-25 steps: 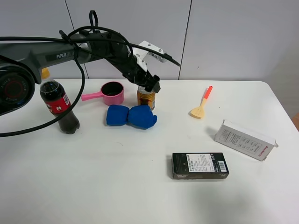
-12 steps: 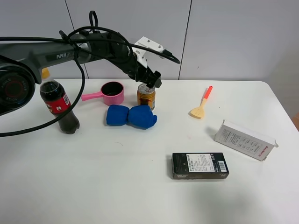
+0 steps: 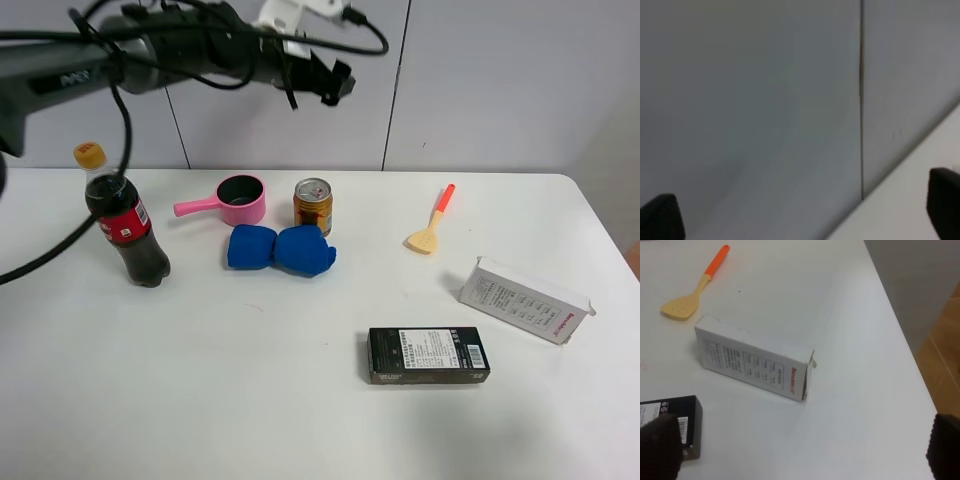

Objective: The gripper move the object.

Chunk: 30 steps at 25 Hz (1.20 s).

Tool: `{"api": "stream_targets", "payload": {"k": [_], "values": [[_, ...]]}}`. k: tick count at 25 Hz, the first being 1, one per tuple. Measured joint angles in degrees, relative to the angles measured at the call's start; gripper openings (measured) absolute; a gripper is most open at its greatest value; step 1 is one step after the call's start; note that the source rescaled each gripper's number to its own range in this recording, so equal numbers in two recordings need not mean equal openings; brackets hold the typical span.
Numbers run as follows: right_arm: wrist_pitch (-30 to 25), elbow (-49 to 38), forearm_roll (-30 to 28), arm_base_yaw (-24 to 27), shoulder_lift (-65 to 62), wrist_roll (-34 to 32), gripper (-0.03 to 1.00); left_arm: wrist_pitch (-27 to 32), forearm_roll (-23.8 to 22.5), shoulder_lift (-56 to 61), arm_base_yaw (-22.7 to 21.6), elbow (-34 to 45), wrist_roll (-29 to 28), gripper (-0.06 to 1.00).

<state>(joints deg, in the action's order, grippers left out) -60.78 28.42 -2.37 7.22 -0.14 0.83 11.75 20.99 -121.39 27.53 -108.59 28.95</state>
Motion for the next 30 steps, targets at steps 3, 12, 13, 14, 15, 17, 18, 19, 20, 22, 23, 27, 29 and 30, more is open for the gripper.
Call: {"api": "stream_targets", "payload": {"k": [3, 12, 13, 14, 15, 17, 18, 19, 20, 22, 23, 27, 29, 30], "values": [[0.0, 0.0, 0.0, 0.0, 0.0, 0.0, 1.00, 0.6, -0.7, 8.1, 0.0, 0.0, -0.2, 0.98], [0.0, 0.0, 0.0, 0.0, 0.0, 0.0, 1.00, 23.6, -12.9, 29.2, -6.2, -0.1, -9.6, 0.99], [0.0, 0.0, 0.0, 0.0, 0.0, 0.0, 1.00, 27.3, -15.9, 31.5, -7.1, -0.1, -11.7, 0.99], [0.0, 0.0, 0.0, 0.0, 0.0, 0.0, 1.00, 30.8, -18.4, 34.0, -8.0, 0.2, -14.1, 0.99], [0.0, 0.0, 0.0, 0.0, 0.0, 0.0, 1.00, 33.2, -21.0, 36.4, -8.9, 1.0, -16.1, 0.99], [0.0, 0.0, 0.0, 0.0, 0.0, 0.0, 1.00, 37.2, -25.1, 42.7, -11.1, 4.4, -20.5, 0.99], [0.0, 0.0, 0.0, 0.0, 0.0, 0.0, 1.00, 38.1, -26.5, 45.7, -12.1, 7.1, -22.1, 0.99], [0.0, 0.0, 0.0, 0.0, 0.0, 0.0, 1.00, 38.5, -27.2, 49.1, -13.4, 10.3, -23.6, 0.99], [0.0, 0.0, 0.0, 0.0, 0.0, 0.0, 1.00, 38.6, -27.4, 52.7, -15.0, 13.3, -24.7, 0.99], [0.0, 0.0, 0.0, 0.0, 0.0, 0.0, 1.00, 39.1, -27.5, 59.8, -18.0, 21.0, -25.6, 0.99], [0.0, 0.0, 0.0, 0.0, 0.0, 0.0, 1.00, 39.3, -27.5, 63.8, -19.7, 25.1, -25.9, 0.99], [0.0, 0.0, 0.0, 0.0, 0.0, 0.0, 1.00, 39.9, -27.4, 80.0, -25.2, 39.6, -26.4, 1.00], [0.0, 0.0, 0.0, 0.0, 0.0, 0.0, 1.00, 40.3, -26.2, 87.5, -26.2, 46.4, -27.5, 1.00], [0.0, 0.0, 0.0, 0.0, 0.0, 0.0, 1.00, 40.7, -24.9, 91.1, -26.3, 49.5, -28.0, 1.00]]}}
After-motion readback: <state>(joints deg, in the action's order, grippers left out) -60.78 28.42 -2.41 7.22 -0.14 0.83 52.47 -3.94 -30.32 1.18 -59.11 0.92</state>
